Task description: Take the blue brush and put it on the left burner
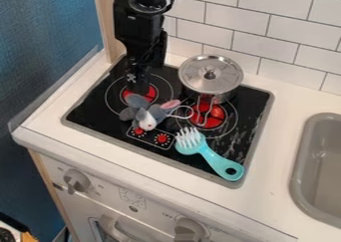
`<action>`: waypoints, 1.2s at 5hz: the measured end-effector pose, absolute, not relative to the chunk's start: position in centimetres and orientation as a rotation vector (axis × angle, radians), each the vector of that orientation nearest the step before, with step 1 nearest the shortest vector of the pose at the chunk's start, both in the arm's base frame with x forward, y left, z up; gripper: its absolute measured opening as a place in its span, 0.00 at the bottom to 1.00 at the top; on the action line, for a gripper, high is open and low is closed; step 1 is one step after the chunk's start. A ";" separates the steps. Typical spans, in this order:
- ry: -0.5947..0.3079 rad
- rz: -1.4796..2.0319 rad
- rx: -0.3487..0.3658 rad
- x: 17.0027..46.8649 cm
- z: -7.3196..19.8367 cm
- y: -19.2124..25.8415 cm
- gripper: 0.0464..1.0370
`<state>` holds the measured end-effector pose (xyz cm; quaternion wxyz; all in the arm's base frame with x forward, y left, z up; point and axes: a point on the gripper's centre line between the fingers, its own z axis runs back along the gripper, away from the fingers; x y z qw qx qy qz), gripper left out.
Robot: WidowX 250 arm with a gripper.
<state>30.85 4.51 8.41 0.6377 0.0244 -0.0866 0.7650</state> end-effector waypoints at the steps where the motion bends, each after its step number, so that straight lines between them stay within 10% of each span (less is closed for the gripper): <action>1: -0.167 1.750 0.086 30.5 7.2 4.5 0.97; 6: -0.197 1.383 0.060 25.3 8.2 -3.1 0.97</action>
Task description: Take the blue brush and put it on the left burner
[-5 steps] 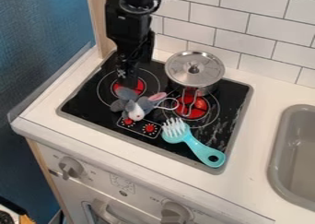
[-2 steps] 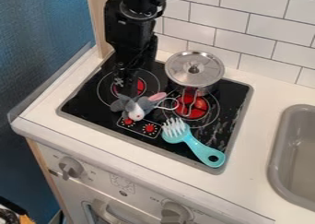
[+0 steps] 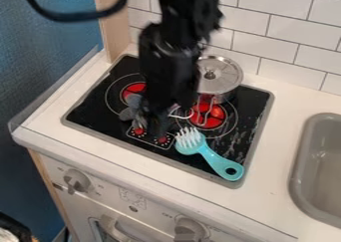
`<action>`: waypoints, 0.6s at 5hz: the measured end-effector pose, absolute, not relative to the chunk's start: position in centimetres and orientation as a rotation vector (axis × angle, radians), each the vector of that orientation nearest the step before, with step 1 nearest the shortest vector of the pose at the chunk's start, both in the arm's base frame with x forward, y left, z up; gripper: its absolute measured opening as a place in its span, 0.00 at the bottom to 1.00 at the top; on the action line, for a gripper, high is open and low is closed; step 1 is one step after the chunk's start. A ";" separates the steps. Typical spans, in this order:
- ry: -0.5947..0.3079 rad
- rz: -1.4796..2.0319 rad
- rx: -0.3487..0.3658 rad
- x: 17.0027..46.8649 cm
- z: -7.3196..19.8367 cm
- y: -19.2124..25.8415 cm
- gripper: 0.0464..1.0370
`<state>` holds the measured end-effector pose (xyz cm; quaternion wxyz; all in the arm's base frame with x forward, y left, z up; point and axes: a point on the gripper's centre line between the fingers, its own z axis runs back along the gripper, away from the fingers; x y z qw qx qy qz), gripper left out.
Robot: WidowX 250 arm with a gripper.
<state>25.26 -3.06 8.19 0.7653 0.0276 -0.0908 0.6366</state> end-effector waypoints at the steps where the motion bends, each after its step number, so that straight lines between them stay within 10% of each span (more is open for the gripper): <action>1: -0.170 1.294 0.075 25.2 6.9 -4.7 0.97; 3: -0.133 1.217 0.143 25.8 2.5 -6.4 0.97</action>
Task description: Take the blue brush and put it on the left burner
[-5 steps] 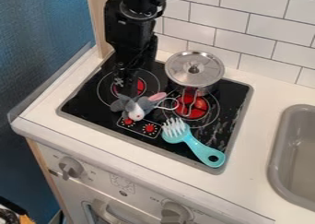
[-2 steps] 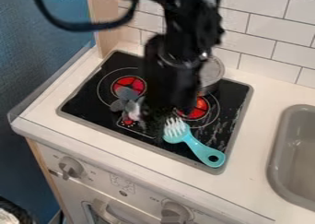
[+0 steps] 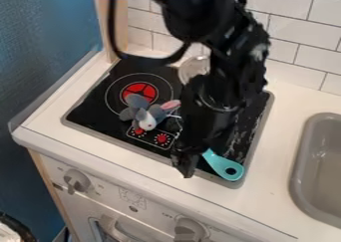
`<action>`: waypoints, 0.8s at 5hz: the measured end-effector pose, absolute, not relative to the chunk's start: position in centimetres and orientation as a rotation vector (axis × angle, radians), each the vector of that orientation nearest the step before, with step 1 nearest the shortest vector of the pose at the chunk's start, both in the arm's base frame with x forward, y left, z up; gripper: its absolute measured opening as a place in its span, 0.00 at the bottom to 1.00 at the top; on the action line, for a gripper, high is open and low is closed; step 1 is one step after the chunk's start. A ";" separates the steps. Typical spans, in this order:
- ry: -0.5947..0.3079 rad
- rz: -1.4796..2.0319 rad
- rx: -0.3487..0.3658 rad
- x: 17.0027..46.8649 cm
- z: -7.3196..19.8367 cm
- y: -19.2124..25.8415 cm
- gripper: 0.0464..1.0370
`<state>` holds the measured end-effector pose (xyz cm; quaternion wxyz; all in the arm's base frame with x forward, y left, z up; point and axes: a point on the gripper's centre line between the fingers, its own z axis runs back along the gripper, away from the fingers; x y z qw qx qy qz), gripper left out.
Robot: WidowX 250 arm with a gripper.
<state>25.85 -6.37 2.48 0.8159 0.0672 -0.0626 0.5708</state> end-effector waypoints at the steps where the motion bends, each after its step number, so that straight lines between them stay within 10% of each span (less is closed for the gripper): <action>1: -0.126 1.170 0.131 26.3 1.1 -7.6 0.97; 4: -0.153 1.170 0.086 28.0 1.6 -8.3 0.96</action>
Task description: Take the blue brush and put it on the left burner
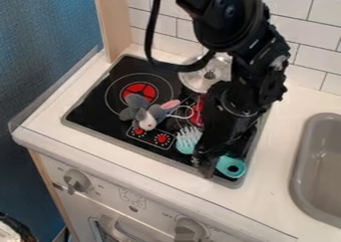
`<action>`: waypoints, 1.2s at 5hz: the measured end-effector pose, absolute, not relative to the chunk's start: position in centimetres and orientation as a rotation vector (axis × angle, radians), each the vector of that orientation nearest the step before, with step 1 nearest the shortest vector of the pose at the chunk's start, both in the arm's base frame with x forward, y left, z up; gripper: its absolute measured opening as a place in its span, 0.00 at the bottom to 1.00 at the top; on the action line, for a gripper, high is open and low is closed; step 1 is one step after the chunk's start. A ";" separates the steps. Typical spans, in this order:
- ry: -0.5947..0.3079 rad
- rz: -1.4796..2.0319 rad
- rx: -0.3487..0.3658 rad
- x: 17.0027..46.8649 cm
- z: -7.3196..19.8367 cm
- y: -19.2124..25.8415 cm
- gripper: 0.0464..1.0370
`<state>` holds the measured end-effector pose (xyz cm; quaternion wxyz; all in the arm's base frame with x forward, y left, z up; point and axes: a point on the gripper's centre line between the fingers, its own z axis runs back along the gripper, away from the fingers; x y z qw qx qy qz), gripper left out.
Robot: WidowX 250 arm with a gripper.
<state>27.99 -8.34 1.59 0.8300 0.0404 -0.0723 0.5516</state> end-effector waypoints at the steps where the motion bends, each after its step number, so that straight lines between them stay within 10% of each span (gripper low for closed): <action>1: -0.164 1.169 0.073 28.8 1.8 -8.6 0.96; 3: -0.175 1.171 0.130 28.9 0.5 -8.0 0.91; 5: -0.196 1.185 0.130 29.0 0.3 -7.8 0.39; 6: -0.173 1.188 0.128 28.3 0.3 -7.6 0.38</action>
